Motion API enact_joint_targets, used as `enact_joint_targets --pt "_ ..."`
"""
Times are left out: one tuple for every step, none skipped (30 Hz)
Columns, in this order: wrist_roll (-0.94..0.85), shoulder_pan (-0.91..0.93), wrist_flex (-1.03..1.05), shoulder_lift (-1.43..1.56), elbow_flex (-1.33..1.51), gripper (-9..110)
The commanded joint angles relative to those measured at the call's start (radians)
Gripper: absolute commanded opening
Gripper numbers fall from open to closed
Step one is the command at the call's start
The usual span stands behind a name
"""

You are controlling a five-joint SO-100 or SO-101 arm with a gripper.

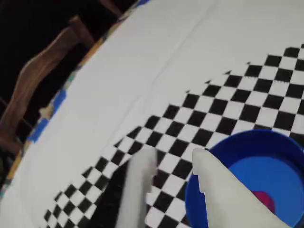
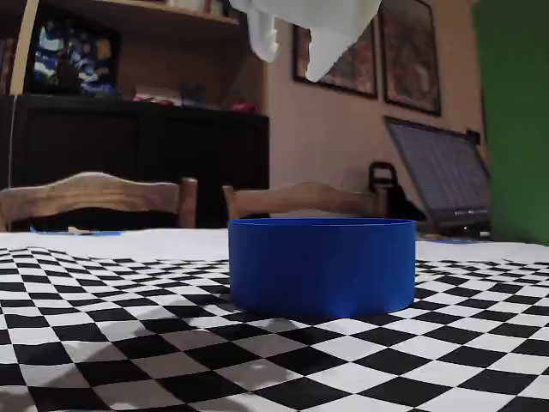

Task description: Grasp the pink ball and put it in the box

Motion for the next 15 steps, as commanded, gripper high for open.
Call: enact_joint_targets --pt "0.152 -0.043 -0.008 0.135 0.032 0" --pt "0.198 -0.058 -0.008 0.163 0.049 0" --pt "0.244 -0.074 -0.008 0.19 0.066 0" --pt "0.284 -0.092 -0.008 0.221 0.087 0" --pt "0.316 -0.11 -0.008 0.247 0.11 0" --pt "0.345 -0.13 -0.008 0.279 0.137 0" --pt "0.374 -0.15 -0.008 0.313 0.164 0" --pt "0.397 -0.17 -0.008 0.347 0.195 0" --pt "0.42 -0.189 -0.008 0.382 0.229 0" --pt "0.448 -0.213 -0.008 0.431 0.276 0" --pt "0.468 -0.23 -0.008 0.466 0.31 0" --pt "0.486 -0.249 -0.008 0.505 0.347 0" --pt "0.506 -0.267 -0.008 0.548 0.385 0" --pt "0.52 -0.287 -0.008 0.589 0.425 0" --pt "0.535 -0.304 -0.008 0.632 0.463 0"
